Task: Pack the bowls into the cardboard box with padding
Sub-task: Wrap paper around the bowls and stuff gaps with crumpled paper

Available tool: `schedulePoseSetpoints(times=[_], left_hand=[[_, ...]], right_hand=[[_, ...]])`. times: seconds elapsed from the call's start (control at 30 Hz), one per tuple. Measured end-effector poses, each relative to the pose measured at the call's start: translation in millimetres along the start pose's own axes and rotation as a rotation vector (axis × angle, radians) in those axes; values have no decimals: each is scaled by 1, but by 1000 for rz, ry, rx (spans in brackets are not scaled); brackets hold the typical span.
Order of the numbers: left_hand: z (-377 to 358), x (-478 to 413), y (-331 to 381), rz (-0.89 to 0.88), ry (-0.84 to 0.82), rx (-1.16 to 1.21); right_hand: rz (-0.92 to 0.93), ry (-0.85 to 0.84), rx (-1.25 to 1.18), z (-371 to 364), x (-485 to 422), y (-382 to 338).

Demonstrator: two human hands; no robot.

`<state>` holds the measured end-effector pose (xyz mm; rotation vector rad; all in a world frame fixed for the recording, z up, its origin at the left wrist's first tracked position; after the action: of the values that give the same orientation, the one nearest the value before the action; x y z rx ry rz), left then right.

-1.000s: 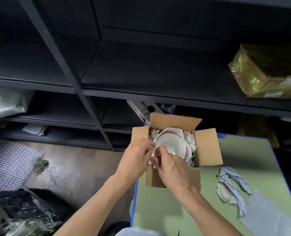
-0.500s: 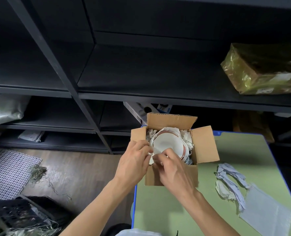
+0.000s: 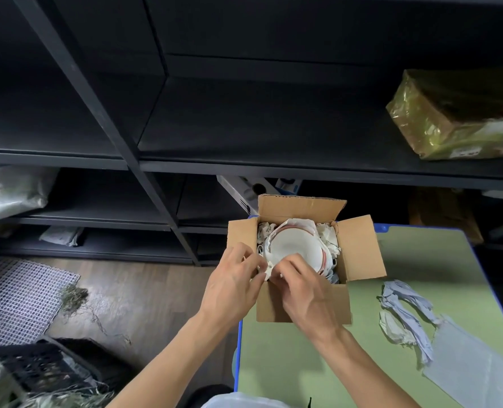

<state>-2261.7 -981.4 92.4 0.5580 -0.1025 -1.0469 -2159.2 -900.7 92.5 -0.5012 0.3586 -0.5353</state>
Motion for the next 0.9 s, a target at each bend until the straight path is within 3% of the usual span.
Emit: schedulePoseSetpoints(times=[0.27, 0.6, 0.9], left_hand=[[-12, -9, -4, 62, -54, -64], [-25, 2, 3, -113, -127, -135], [-8, 22, 12, -155, 11, -110]], right_hand=[[17, -36, 50, -3, -9, 0], [43, -190, 25, -11, 7, -2], [-21, -169, 10, -8, 17, 1]])
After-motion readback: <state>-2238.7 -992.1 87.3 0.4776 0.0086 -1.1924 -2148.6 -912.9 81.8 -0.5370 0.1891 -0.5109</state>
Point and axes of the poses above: each hand's wrist, its own x-axis away from the middle knuckle, its own z-axis out of the back of the hand, y = z × x, the point moved 10 cm from there along -x, towards the middle knuckle, and after that the axes turned 6 degrees about -x, right-handed, at the moved point
